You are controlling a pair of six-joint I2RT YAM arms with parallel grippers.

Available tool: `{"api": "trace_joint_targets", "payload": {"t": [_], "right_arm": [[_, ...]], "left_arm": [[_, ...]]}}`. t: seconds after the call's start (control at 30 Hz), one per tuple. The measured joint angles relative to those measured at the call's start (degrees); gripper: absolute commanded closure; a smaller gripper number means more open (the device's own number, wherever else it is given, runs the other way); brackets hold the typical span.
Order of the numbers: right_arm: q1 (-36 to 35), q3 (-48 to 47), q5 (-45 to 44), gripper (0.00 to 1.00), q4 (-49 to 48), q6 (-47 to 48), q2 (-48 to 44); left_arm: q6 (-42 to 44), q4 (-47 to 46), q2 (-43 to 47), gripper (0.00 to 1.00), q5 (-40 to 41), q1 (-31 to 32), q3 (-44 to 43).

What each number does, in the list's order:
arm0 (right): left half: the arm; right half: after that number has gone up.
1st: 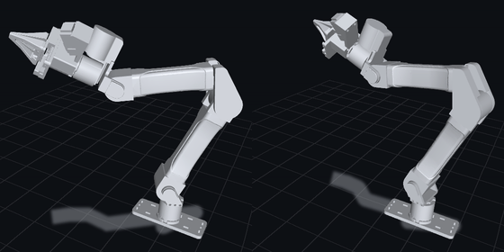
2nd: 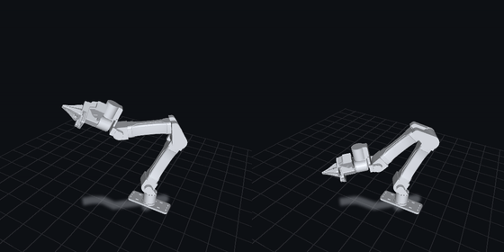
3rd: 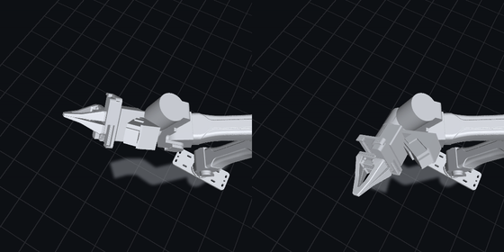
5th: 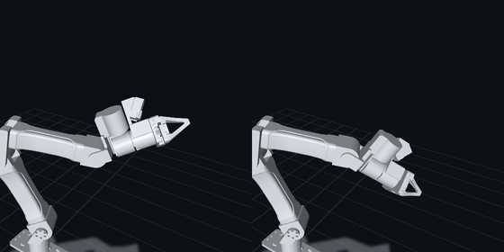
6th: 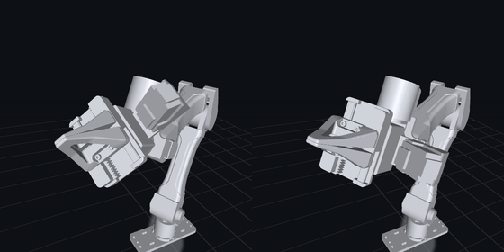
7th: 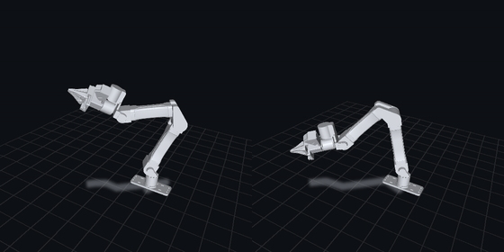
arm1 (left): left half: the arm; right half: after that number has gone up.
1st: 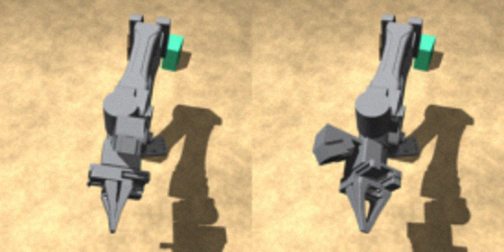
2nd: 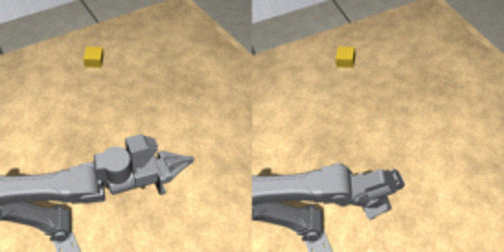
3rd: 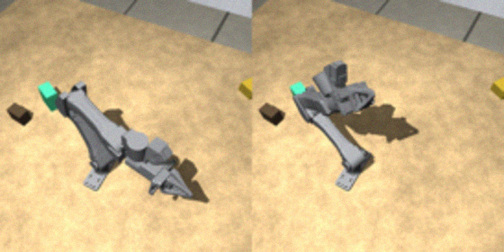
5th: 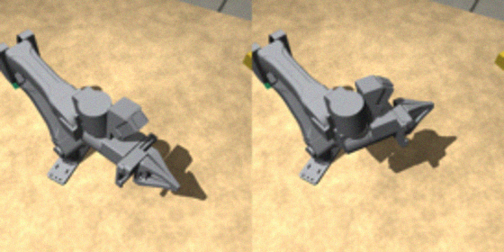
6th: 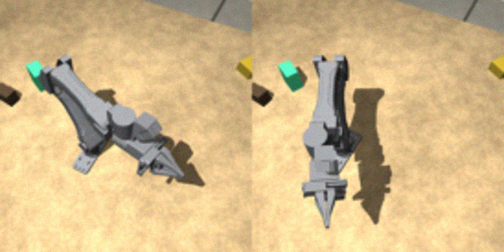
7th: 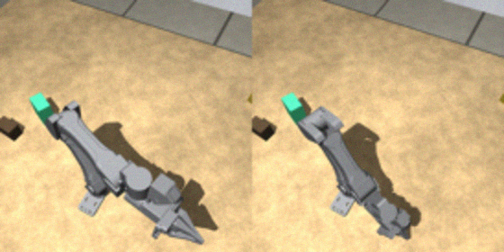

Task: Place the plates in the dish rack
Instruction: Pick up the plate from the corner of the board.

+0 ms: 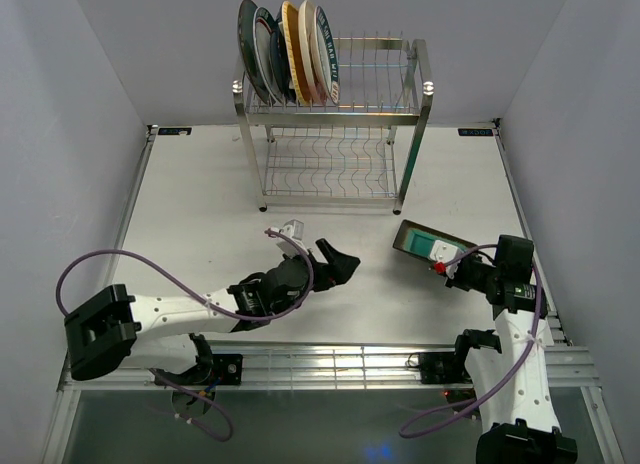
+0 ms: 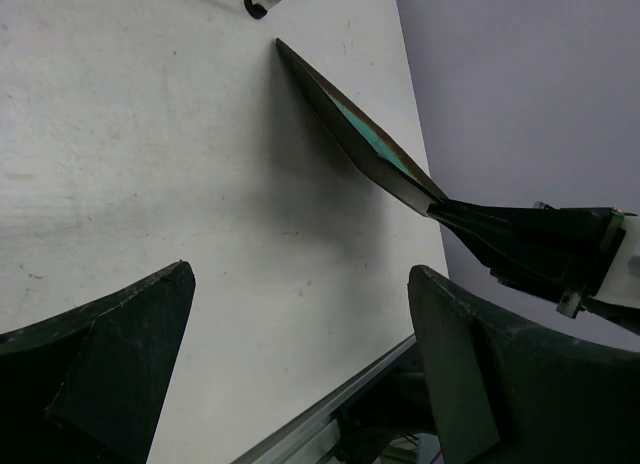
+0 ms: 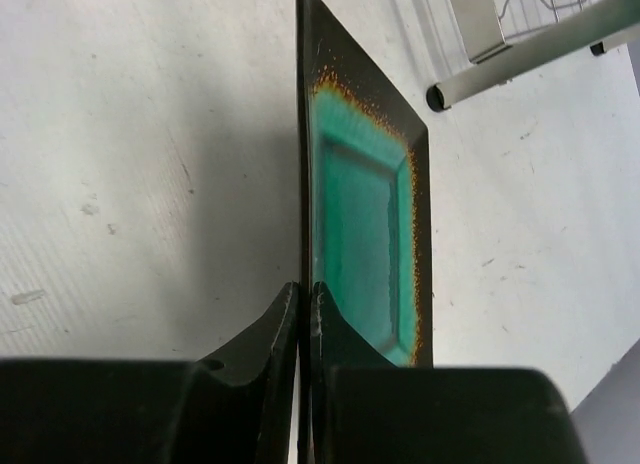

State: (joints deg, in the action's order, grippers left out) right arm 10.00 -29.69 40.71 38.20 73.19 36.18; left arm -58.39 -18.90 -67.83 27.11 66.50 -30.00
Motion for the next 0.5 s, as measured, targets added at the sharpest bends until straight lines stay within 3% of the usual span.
{"api": "trace_joint_targets", "payload": {"t": [0.27, 0.5], "right_arm": [[0.00, -4.00, 4.63, 0.92, 9.31, 1.75, -3.30], [0.00, -5.79, 5.86, 0.92, 15.93, 4.50, -6.91]], "left_arm": [[-13.73, -0.15, -11.28, 0.02, -2.71, -0.26, -5.49], [-23.17, -0.24, -13.73, 0.02, -6.67, -2.14, -6.97]]}}
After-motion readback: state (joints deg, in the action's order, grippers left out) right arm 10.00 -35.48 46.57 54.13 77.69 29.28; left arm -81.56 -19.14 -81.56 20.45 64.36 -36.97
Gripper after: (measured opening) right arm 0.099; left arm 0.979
